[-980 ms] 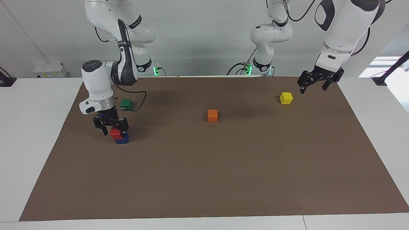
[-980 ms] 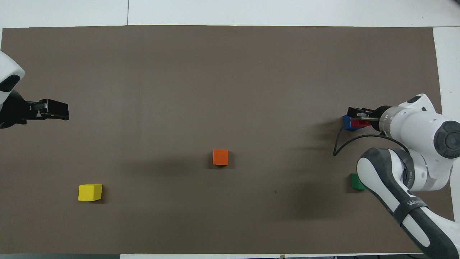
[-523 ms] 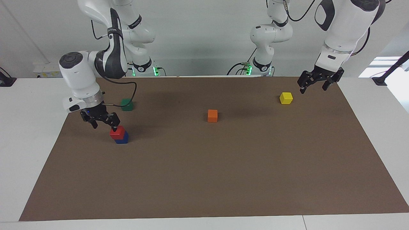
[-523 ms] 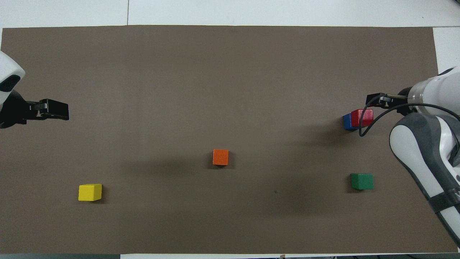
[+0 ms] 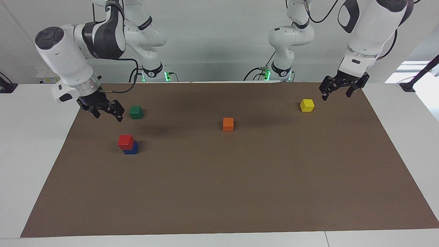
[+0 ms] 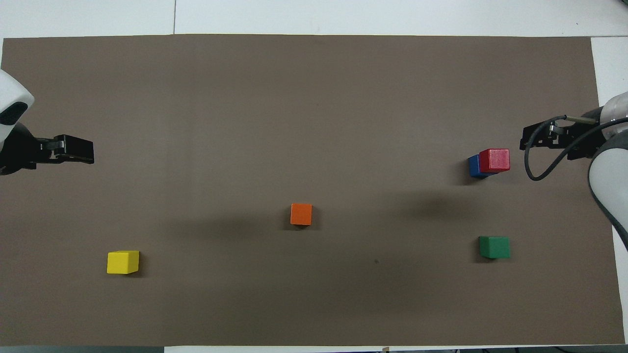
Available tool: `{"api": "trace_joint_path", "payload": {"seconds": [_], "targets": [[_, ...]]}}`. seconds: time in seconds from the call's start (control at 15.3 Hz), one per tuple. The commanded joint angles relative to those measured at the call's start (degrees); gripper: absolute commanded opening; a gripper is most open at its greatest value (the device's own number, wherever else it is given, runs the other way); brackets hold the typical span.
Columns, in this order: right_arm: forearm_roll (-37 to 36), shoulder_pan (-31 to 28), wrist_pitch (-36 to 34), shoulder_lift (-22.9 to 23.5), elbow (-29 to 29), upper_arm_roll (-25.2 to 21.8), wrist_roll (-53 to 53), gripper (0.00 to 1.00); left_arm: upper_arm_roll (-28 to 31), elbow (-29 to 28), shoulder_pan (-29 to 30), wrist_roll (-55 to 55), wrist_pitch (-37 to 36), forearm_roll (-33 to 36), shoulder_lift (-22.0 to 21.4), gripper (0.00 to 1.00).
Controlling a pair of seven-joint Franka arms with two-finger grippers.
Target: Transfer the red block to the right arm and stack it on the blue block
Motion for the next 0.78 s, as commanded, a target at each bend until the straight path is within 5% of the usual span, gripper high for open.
{"api": "trace_joint_path", "payload": {"seconds": [0.0,0.33,0.72], "targets": [[0.9,-0.8,-5.4,2.2,5.5,0.2,-3.9,1.0,0.1,-1.2,0.3,0.5,0.9,-0.7,-1.0,1.0],[-0.4,-0.7,-11.2,2.0,9.7,0.0,-4.4,1.0,0.1,-1.2,0.3,0.5,0.9,-0.7,-1.0,1.0],[-2.0,-0.8,-10.4,1.4,10.7,-0.2,-4.4,1.0,0.1,-1.2,0.3,0.5,0.9,-0.7,-1.0,1.0]]}}
